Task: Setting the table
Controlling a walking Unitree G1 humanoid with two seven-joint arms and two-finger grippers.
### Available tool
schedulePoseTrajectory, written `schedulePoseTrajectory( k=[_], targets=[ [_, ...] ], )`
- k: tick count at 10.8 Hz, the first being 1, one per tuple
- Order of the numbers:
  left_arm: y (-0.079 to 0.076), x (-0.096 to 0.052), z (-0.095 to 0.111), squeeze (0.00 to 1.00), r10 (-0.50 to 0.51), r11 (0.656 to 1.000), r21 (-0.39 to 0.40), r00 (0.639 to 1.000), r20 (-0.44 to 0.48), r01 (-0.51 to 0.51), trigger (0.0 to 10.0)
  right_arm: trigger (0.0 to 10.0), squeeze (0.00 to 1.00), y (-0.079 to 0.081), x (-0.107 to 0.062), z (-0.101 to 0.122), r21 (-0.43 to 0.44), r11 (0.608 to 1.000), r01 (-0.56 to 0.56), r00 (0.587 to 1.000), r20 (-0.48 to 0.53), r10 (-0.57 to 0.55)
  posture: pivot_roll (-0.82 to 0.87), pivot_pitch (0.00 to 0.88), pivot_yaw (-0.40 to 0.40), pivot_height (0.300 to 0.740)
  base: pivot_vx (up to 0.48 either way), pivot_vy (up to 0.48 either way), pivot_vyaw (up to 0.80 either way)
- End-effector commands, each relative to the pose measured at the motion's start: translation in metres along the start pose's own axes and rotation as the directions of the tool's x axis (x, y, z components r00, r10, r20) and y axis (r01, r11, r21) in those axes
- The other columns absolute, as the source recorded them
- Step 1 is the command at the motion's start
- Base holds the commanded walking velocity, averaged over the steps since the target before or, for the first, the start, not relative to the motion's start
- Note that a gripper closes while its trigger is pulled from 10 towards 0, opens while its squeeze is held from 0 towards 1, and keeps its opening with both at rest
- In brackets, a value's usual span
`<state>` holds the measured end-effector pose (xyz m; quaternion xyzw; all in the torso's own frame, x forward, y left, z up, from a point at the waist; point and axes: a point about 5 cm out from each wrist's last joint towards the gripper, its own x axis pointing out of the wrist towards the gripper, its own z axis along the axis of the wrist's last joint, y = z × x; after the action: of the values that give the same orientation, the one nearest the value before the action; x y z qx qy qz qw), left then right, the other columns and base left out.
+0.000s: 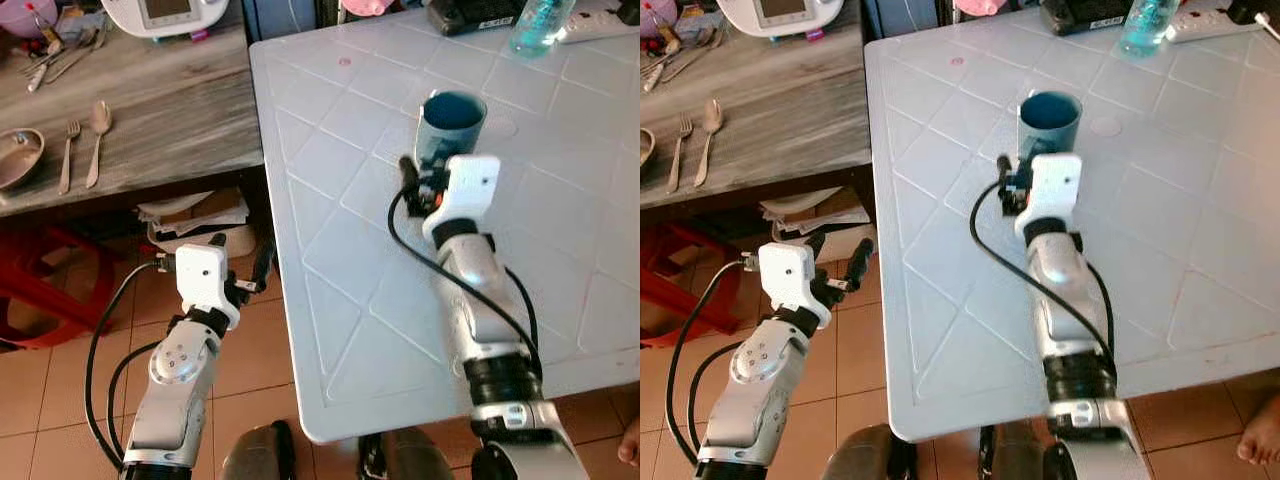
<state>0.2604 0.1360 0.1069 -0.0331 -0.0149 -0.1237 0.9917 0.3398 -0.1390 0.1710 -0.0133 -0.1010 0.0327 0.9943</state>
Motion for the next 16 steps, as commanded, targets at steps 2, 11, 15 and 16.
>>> schedulePoseTrajectory(
  k=[2,11,15,16],
  targets=[
    [0.003,-0.004,0.000,0.00,0.009,1.000,0.008,1.000,-0.007,-0.009,10.0,0.0,0.00,0.001,0.001,-0.002,-0.006,1.000,0.011,1.000,0.001,-0.011,0.02,0.212,0.086,0.740,0.000,0.000,0.00],
    [-0.017,-0.008,0.007,0.00,-0.165,0.979,-0.117,0.985,0.045,0.170,10.0,0.0,0.00,-0.004,0.000,-0.006,-0.018,0.999,0.038,0.999,-0.001,-0.038,0.01,0.214,0.084,0.740,0.000,0.000,0.00],
    [-0.024,-0.010,0.011,0.00,-0.258,0.955,-0.135,0.964,0.060,0.264,10.0,0.0,0.00,-0.005,0.001,-0.006,-0.020,0.999,0.032,1.000,-0.001,-0.032,0.01,0.214,0.079,0.740,0.000,0.000,0.00],
    [-0.021,-0.009,0.009,0.00,-0.244,0.960,-0.125,0.968,0.052,0.249,10.0,0.0,0.00,-0.004,0.000,-0.005,-0.017,1.000,0.022,1.000,0.000,-0.022,0.01,0.213,0.076,0.740,0.000,0.000,0.00]
  ],
)
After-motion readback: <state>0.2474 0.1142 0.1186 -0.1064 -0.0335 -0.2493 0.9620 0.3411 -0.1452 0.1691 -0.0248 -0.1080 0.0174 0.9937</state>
